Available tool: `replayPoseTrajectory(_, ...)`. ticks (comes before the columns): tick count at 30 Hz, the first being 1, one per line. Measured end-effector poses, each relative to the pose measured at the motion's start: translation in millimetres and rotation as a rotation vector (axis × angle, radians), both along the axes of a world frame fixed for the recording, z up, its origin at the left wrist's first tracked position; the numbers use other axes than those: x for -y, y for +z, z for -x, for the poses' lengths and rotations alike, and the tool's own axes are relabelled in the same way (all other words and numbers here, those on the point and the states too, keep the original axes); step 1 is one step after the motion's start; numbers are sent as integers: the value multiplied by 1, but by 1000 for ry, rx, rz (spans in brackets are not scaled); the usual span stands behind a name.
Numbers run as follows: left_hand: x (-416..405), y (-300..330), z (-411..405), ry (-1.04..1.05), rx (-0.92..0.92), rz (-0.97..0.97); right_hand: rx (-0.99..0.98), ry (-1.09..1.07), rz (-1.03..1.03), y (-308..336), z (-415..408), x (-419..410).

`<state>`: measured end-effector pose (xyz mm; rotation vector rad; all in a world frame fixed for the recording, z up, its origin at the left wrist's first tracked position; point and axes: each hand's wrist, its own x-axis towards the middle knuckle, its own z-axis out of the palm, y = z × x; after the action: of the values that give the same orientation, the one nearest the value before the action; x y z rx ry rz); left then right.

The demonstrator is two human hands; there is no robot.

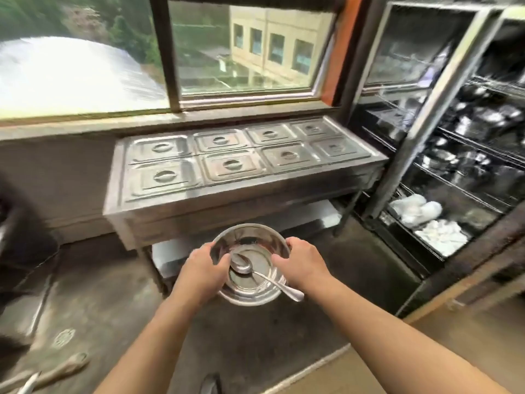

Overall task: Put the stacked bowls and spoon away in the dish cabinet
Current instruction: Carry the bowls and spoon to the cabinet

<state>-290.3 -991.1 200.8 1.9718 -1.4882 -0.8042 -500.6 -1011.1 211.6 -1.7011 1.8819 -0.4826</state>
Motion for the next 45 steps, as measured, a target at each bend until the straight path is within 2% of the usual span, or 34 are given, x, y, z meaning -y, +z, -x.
replayPoseTrajectory(9, 185, 12, 102, -474, 13, 55, 7, -466, 15, 9, 94, 84)
replayPoseTrajectory(20, 297, 27, 260, -866, 26, 119, -61, -889, 76, 23, 203, 126)
replayPoseTrajectory(27, 352, 32, 383, -1021, 38, 123, -110, -1027, 68, 16, 304, 165)
replayPoseTrajectory(37, 440, 55, 565, -1084, 70, 134, -104, -1070, 76, 30, 472, 248)
replayPoseTrajectory(45, 509, 54, 681, -1168, 54, 164, -100, -1132, 87, 40, 571, 303)
